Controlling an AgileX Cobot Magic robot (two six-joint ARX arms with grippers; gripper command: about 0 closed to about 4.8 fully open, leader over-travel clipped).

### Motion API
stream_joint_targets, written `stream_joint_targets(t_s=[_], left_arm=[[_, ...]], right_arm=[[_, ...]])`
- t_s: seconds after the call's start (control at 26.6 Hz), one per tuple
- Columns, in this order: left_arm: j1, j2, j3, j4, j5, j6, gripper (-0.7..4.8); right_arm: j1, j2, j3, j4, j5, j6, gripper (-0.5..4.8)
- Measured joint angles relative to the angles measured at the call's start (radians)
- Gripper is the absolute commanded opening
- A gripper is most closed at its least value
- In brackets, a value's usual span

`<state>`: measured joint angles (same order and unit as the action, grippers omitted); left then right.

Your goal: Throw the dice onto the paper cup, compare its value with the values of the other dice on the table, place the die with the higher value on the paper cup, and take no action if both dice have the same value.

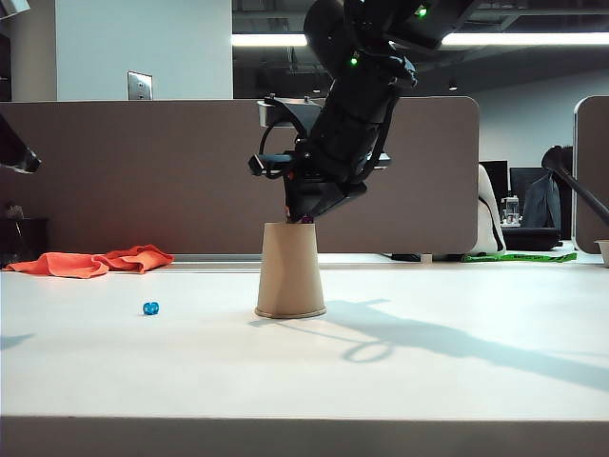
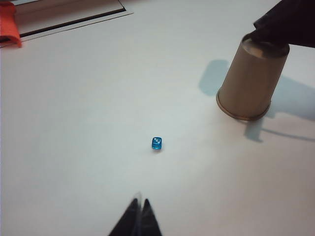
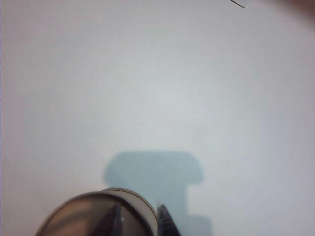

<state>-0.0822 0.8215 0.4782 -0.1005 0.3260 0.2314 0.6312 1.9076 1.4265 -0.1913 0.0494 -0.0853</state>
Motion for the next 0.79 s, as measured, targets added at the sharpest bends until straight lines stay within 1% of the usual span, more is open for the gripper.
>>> stream_joint_targets(t_s=[0.11, 0.38, 0.49, 0.6, 0.64, 0.75, 0.79], left_arm=[[0.000, 0.000, 0.000, 0.000, 0.000, 0.000, -0.06], [0.000, 0.000, 0.000, 0.000, 0.000, 0.000, -0.05], [0.000, 0.000, 0.000, 0.000, 0.000, 0.000, -0.06], [0.000, 0.000, 0.000, 0.000, 0.000, 0.000, -0.06], [0.000, 0.000, 0.000, 0.000, 0.000, 0.000, -0.05], [0.000, 0.000, 0.000, 0.000, 0.000, 0.000, -0.06], [0.000, 0.000, 0.000, 0.000, 0.000, 0.000, -0.05]], right_arm=[[0.000, -0.008, 0.001, 0.021, 0.000, 0.000, 0.94], [-0.001, -0.014, 0.042, 0.035, 0.006, 0.000, 0.94], [-0.010, -0.014, 0.050, 0.036, 0.056, 0.000, 0.94], [-0.016, -0.014, 0.050, 0.013, 0.060, 0.019, 0.96], [-0.019, -0.014, 0.050, -0.005, 0.061, 0.026, 1.10], [-0.011, -0.019, 0.050, -0.042, 0.063, 0.032, 1.82], [-0.005, -0.022, 0.050, -0.049, 0.063, 0.035, 1.92]])
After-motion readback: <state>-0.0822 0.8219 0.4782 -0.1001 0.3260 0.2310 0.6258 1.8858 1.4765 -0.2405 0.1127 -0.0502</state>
